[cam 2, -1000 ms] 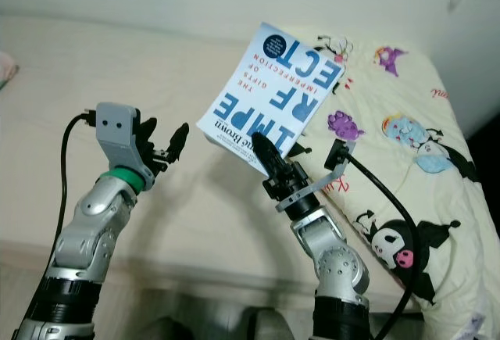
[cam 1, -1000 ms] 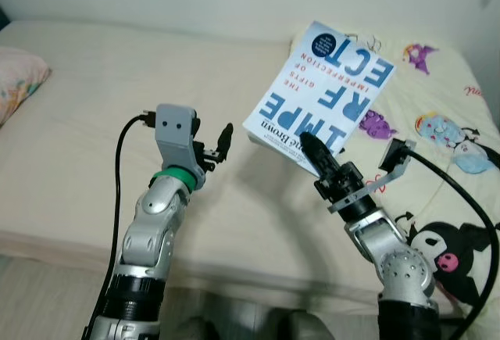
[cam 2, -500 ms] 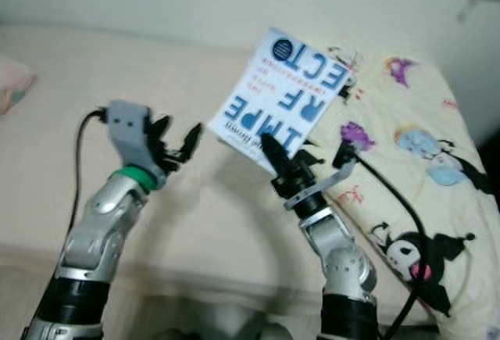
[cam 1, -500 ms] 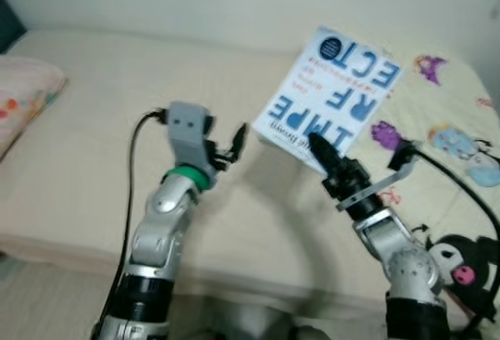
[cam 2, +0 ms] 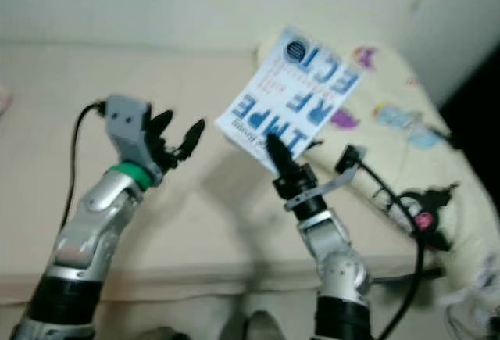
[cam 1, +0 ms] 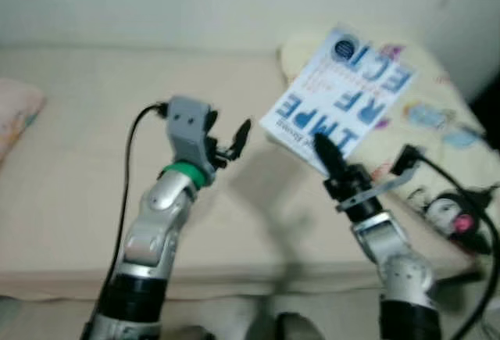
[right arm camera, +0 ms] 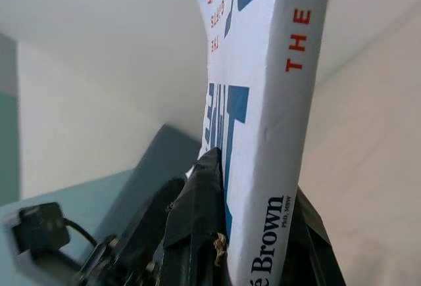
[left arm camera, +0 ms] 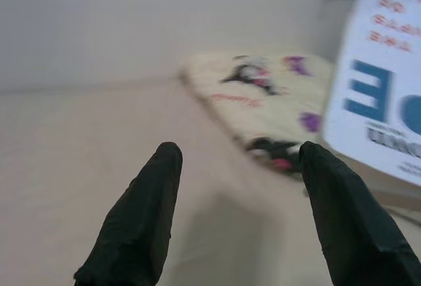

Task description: Clean up the room

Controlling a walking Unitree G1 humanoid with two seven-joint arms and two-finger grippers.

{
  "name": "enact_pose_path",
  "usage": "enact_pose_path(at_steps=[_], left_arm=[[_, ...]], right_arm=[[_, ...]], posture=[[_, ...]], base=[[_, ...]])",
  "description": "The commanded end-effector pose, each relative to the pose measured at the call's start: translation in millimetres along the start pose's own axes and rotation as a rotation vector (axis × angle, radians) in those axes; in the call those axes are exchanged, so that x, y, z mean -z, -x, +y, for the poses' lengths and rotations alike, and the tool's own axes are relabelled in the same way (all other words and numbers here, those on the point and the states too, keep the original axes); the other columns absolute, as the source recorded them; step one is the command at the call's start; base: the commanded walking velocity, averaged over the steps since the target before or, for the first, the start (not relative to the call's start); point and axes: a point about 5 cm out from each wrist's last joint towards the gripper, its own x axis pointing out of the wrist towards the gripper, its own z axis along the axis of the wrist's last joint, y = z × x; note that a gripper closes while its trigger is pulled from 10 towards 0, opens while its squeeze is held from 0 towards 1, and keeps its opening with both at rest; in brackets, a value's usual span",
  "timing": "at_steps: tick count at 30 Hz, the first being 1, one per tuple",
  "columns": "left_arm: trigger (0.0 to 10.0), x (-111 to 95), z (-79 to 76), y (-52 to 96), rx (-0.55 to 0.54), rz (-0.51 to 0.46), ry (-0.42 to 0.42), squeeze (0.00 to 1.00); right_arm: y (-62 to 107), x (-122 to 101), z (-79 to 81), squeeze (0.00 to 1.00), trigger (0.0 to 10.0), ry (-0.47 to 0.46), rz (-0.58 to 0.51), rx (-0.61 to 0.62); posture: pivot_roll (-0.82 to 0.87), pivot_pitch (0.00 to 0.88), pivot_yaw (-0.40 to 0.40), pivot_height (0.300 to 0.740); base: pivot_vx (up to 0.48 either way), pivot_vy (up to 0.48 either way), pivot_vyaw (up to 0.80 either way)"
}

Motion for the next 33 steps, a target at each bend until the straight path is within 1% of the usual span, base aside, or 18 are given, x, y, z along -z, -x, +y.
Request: enact_pose_path(at_steps=[1,33], left_arm=[[10.0,3.1,-1.4,1.2,0.008,0.015,0.011,0.0],[10.0,3.0,-0.6,1.3,0.004,0.018,0.012,0.0]], right_arm=[[-2.3,-1.6,3.6,0.0,10.0,0.009,-0.001,-0.025],[-3.1,1.4,4.9,0.0,10.0,0.002,0.004,-0.035]], posture=[[-0.03,0.031,0.043,0.74],[-0.03,0.034,0.046,0.74]], base=[[0.0,0.48,0.0],[0.0,0.444,0.0]])
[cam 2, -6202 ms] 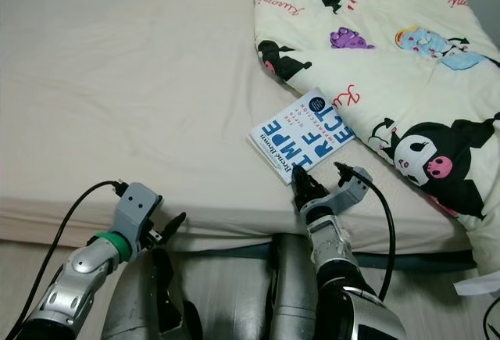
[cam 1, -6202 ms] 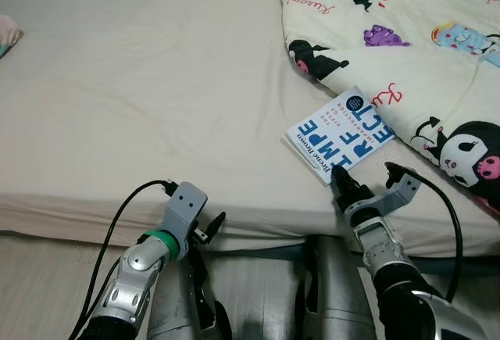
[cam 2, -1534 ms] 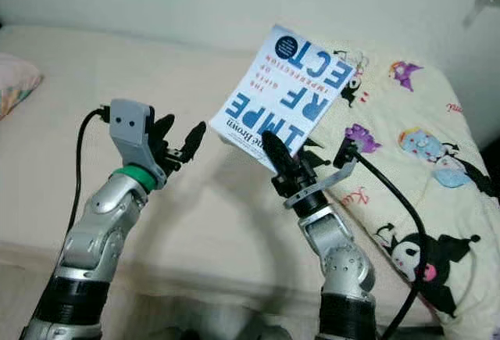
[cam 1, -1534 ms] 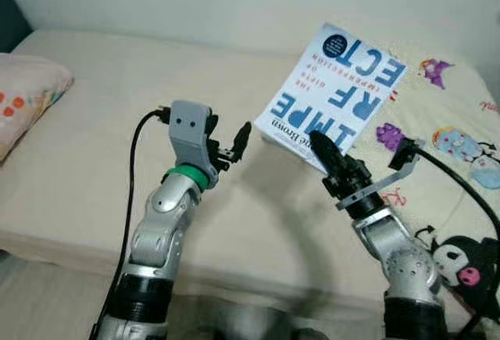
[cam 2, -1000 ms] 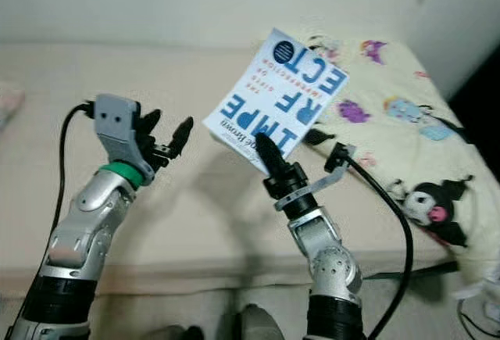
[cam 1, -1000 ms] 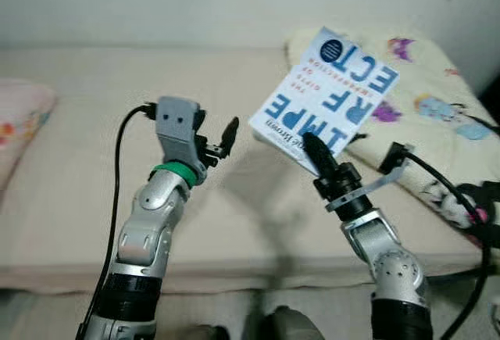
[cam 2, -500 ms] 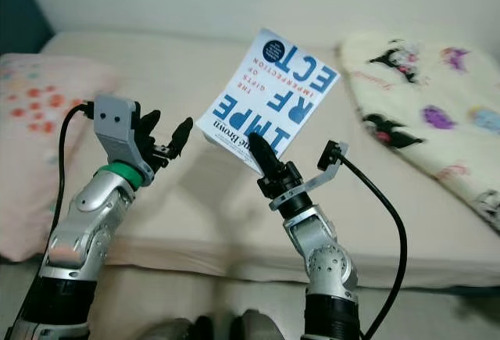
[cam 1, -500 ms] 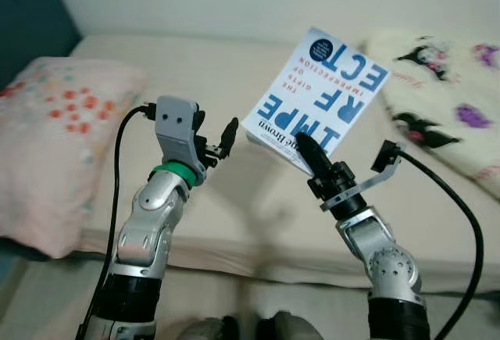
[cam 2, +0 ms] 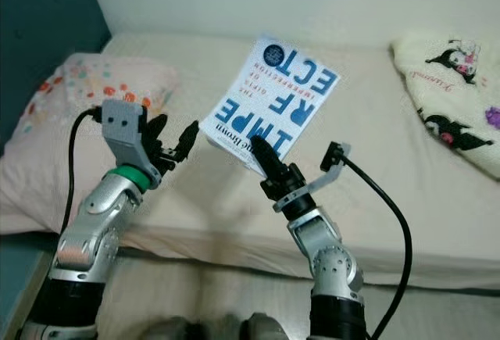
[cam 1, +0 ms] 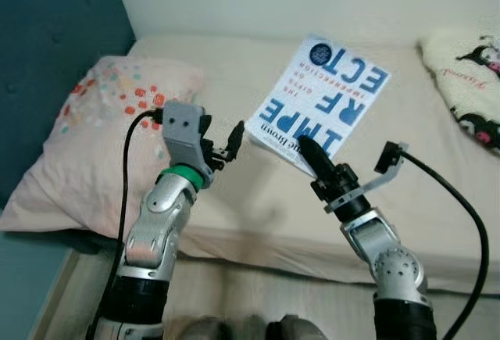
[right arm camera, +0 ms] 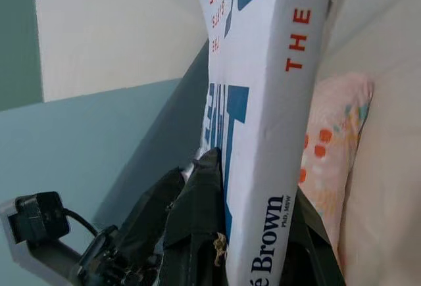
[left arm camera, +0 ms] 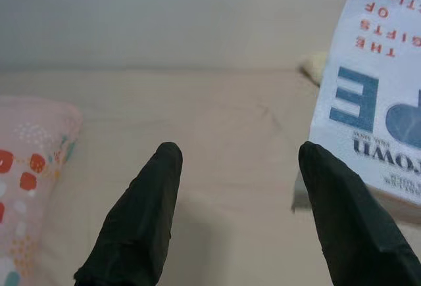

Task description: Clean up the room

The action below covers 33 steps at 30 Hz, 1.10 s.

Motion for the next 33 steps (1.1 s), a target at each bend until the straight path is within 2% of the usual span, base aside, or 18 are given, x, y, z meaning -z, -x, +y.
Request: enact_pose_path(at_steps=[1,9,22,33], left_arm=[[10.0,2.6,2.2,1.7,-0.004,0.012,0.005,0.0],[10.0,1.7,2.3,1.4,-0.007,0.003,-0.023,0.0],[10.0,2.0,0.6,2.0,-0.002,-0.003,-0.035,0.0],[10.0,6.4,3.3,1.1,-0.025,0.011,-0.035,0.0]], right_arm=[[-2.4,2.3,4.8,0.0,10.0,-0.012,-0.005,-0.031],[-2.7,3.3,5.0,0.0,10.0,-0.013,-0.002,-0.034],[-2.5,3.5,4.8,0.0,10.0,-0.012,0.002,-0.035],[-3.2,4.9,5.3,0.0,10.0,-0.004,0.01,-0.035]], posture=[[-0.03,0.034,0.046,0.74],[-0.03,0.034,0.047,0.74],[-0.03,0.034,0.044,0.74],[-0.04,0.031,0.046,0.74]], base=[[0.0,0.431,0.0],[0.0,0.267,0.0],[0.0,-0.48,0.0],[0.0,0.0,0.0]])
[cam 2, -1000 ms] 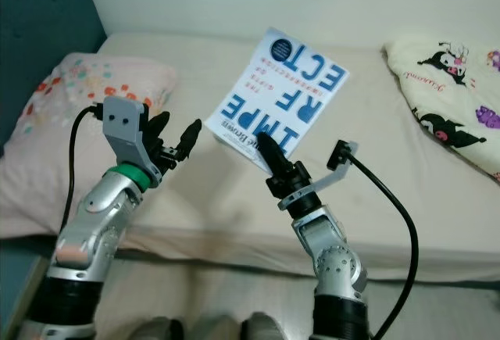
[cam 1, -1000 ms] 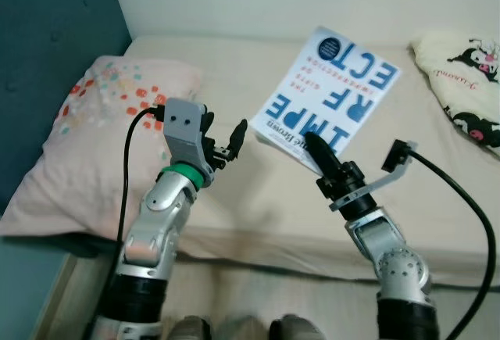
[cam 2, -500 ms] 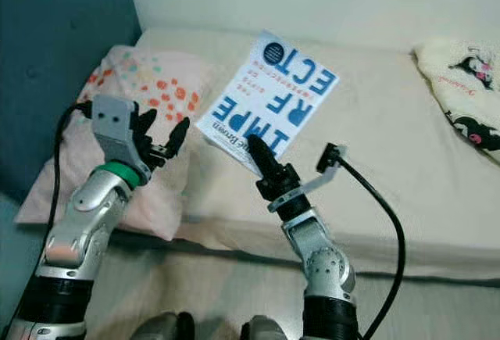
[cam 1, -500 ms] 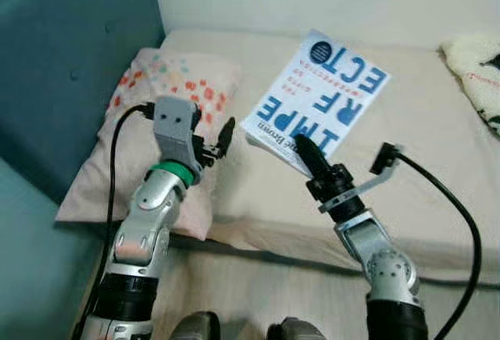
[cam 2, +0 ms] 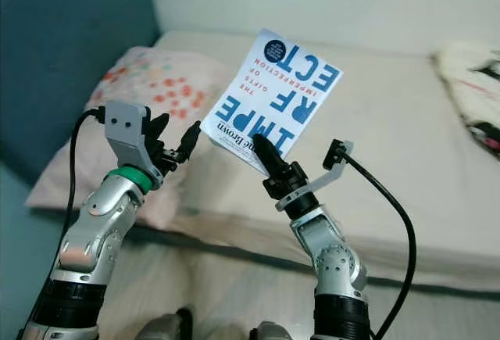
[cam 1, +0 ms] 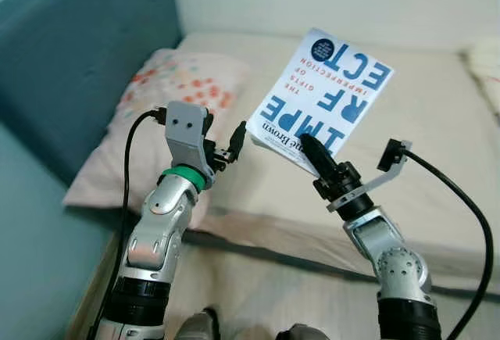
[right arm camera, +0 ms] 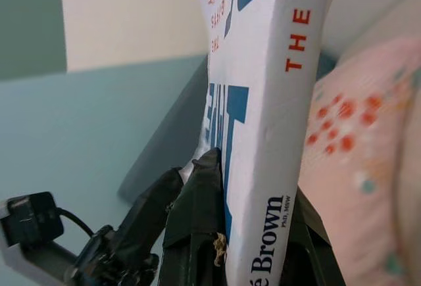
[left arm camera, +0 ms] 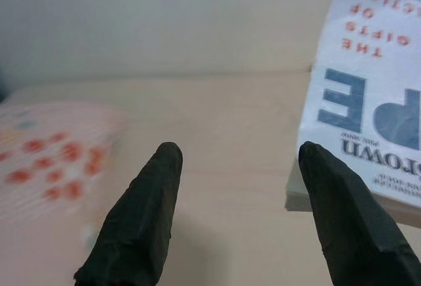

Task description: Clean up the room

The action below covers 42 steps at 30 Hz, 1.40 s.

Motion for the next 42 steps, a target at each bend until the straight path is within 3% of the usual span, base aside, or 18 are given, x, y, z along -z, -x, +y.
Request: enact_pose_path(at_steps=[1,22,42], left_arm=[[10.0,6.1,5.7,0.9,-0.029,0.023,-0.01,0.0],[10.0,6.2,8.6,-0.1,-0.052,0.017,-0.014,0.0],[10.0,6.1,9.6,1.1,-0.053,0.019,-0.01,0.0]], right_arm=[[-3.1,2.0,6.3,0.0,10.0,0.003,0.003,-0.038],[-2.8,3.8,7.3,0.0,10.0,0.006,0.018,-0.048],[-2.5,5.5,7.0,0.0,10.0,0.001,0.022,-0.048]], posture=[[-0.04,0.031,0.046,0.74],[-0.04,0.035,0.044,0.74],[-0.03,0.038,0.046,0.74]], base=[[0.27,0.0,0.0],[0.43,0.0,0.0],[0.0,0.0,0.0]])
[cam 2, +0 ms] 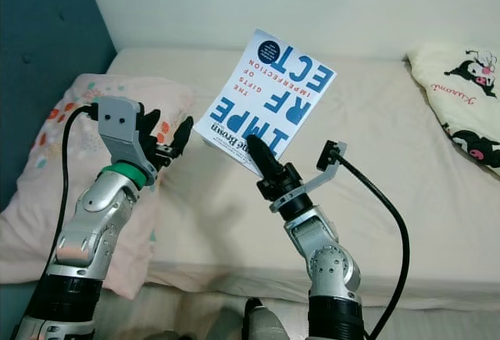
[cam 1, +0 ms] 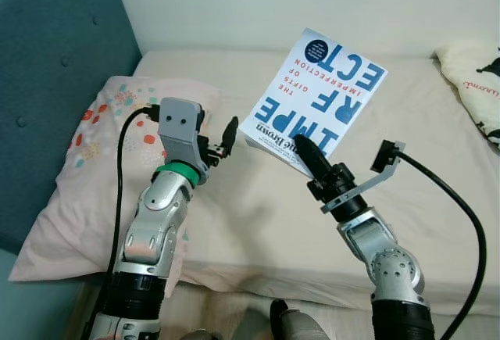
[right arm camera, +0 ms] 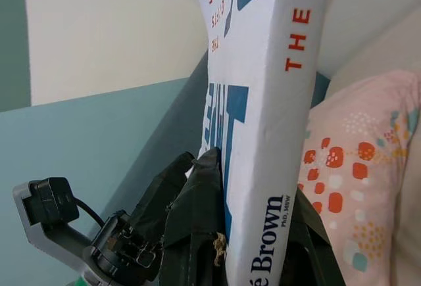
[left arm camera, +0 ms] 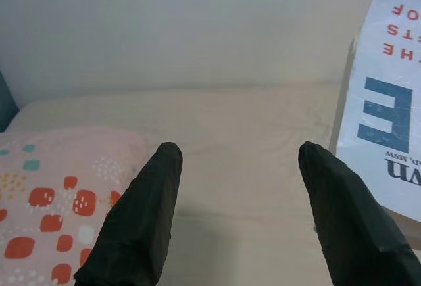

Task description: Clean up the room

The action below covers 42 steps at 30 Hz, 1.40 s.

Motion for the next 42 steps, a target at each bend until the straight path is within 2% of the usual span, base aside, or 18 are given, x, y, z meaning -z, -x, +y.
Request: enact_pose_path(at_steps=[1,10,14,21,24,34,42], left_arm=[[10.0,4,0.0,2.2,0.001,0.016,-0.002,0.0],[10.0,9,1.1,5.3,-0.001,0.037,-0.021,0.0],[10.0,13,2.7,8.8,-0.005,0.048,-0.034,0.0],[10.0,15,1.8,10.8,-0.006,0.057,-0.034,0.0],[10.0,16,1.3,11.0,-0.005,0.061,-0.035,0.0],[10.0,17,0.5,12.3,0.0,0.067,-0.038,0.0],[10.0,17,-0.1,12.4,0.01,0.072,-0.042,0.0]], right_arm=[[-0.2,-3,3.3,0.0,10.0,0.007,-0.013,-0.024],[0.7,8,-1.1,0.0,10.0,-0.041,0.016,-0.007],[4.0,17,-4.1,0.0,10.0,-0.076,0.064,-0.006],[7.2,20,-9.5,0.0,10.0,-0.086,0.092,0.02],[11.5,25,-14.1,0.0,10.0,-0.075,0.146,0.04],[16.7,29,-22.7,0.0,10.0,-0.092,0.178,0.076],[17.3,31,-23.8,0.0,10.0,-0.093,0.194,0.081]], posture=[[-0.03,0.038,0.046,0.74],[-0.03,0.045,0.048,0.73],[-0.02,0.052,0.045,0.705],[-0.02,0.059,0.044,0.675],[-0.02,0.064,0.045,0.66],[-0.02,0.069,0.051,0.615],[-0.02,0.072,0.063,0.615]], base=[[0.0,0.0,0.0],[0.0,0.0,0.0],[0.0,0.0,0.0],[0.0,0.0,0.0],[0.0,0.0,0.0],[0.0,0.0,0.0],[0.0,0.0,0.0]])
